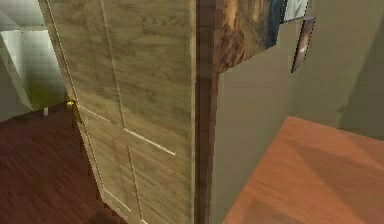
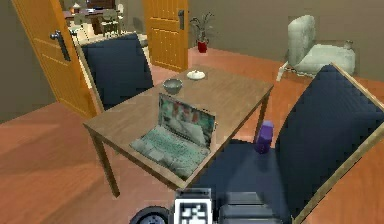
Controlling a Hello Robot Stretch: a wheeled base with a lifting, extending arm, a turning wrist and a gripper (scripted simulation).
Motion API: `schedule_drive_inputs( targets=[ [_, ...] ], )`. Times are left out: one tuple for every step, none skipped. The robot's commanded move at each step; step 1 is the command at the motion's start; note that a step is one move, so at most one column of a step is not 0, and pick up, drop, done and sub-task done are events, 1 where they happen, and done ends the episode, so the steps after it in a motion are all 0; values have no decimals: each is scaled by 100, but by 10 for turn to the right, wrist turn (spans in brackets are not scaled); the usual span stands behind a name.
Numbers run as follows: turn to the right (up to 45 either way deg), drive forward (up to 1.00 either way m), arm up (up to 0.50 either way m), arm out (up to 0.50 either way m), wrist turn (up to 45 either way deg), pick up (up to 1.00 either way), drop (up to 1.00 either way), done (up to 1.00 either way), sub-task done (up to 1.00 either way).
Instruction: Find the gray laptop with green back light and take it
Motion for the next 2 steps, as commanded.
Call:
schedule_drive_inputs(
  targets=[
    [0, 0, 0, 22, 0, 0, 0, 0, 0],
    [0, 0, 0, 0, 450, 0, 0, 0, 0]
  ],
)
